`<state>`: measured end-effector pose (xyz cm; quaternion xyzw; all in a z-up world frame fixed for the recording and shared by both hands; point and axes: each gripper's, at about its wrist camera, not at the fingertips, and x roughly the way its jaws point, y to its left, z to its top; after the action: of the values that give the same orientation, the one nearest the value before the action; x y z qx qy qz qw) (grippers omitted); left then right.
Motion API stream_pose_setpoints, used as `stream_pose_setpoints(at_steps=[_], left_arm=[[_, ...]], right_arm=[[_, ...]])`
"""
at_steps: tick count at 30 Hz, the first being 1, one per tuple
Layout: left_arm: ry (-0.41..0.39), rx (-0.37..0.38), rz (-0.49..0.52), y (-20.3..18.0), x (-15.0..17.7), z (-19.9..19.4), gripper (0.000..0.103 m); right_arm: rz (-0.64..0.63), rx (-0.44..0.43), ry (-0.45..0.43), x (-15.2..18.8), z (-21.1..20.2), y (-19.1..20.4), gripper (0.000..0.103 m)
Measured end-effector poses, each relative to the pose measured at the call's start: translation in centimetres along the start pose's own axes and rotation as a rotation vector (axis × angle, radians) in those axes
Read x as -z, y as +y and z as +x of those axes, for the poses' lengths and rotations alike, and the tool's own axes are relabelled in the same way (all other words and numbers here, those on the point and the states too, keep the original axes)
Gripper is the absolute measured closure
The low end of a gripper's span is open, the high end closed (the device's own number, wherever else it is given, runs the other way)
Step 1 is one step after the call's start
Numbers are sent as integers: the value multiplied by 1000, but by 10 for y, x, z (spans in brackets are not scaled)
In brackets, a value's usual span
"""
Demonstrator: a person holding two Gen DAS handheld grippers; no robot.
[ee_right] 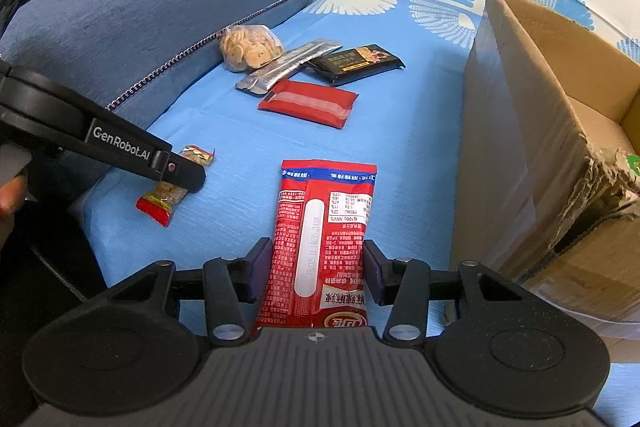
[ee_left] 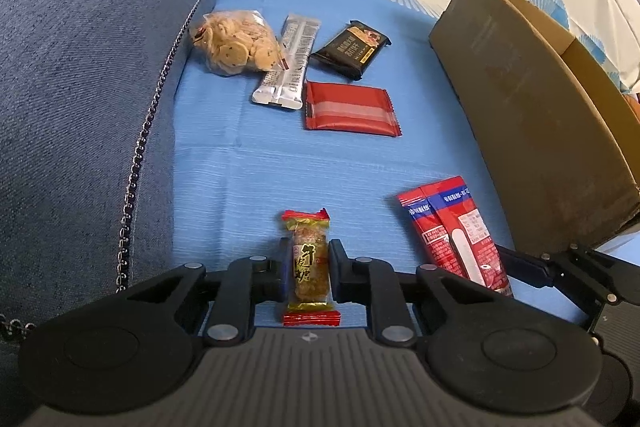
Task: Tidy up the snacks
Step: 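Lift the red wafer pack and gold-wrapped cake toward the box with both tools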
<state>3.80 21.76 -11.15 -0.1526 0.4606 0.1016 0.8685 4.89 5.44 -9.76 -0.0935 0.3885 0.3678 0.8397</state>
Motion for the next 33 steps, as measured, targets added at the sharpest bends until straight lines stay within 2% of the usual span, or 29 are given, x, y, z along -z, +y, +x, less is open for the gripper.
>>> stream_pose_setpoints(at_steps=[13, 33], left_arm=[[-1, -1, 0, -1, 0, 0, 83], [-28, -1, 5, -2, 2, -5, 83]], right_arm=[[-9, -4, 18, 2, 2, 2, 53], [9, -2, -37, 1, -8, -3, 54]])
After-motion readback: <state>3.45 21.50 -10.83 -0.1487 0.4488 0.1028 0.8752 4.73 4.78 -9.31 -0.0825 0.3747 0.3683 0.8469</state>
